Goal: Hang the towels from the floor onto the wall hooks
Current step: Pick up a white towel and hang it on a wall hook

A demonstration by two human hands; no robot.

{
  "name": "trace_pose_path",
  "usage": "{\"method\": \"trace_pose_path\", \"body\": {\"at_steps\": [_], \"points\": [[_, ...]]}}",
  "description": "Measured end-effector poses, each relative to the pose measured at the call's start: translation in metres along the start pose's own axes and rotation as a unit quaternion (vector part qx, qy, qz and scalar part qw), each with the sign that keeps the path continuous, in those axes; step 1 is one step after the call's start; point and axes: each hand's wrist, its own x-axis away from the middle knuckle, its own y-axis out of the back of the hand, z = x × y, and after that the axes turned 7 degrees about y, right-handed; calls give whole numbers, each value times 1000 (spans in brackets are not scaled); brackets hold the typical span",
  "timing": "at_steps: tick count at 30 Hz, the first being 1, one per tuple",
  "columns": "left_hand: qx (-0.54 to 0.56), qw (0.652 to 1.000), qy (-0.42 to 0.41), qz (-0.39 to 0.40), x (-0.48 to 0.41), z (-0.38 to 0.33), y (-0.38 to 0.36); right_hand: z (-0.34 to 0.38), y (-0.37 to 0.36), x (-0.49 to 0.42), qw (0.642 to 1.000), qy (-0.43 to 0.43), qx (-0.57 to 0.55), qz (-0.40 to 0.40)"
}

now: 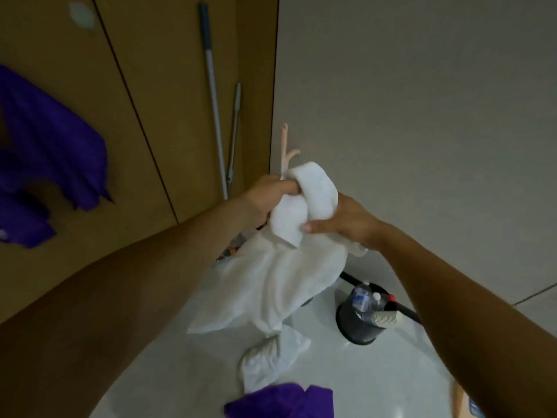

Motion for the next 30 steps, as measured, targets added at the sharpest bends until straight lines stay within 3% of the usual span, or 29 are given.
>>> {"method": "trace_pose_path", "body": {"at_steps": [4,8,12,16,19,21,25,30], "points": [[25,997,-65,-26,37,-48,0,52,-19,-5,998,46,-36,-14],[57,991,-118,40,72,-65,32,102,-11,-8,978,41,-185,-88],[-110,988,-31,107,95,-47,51,162,8,-4,964,82,-254,-14],[-144,989,22,40,109,-34,40,201,27,-4,969,83,-231,-34],[-102,995,8,0,117,-42,32,193,38,-8,960,58,-263,-72],[-22,999,-14,-37,118,-53,31,178,36,-7,956,61,-285,-37],[136,986,-39,-92,112,-73,23,144,17,-3,976,4,-215,29],[96,993,-3,-64,113,-75,17,124,-3,6,981,11,-161,110]]}}
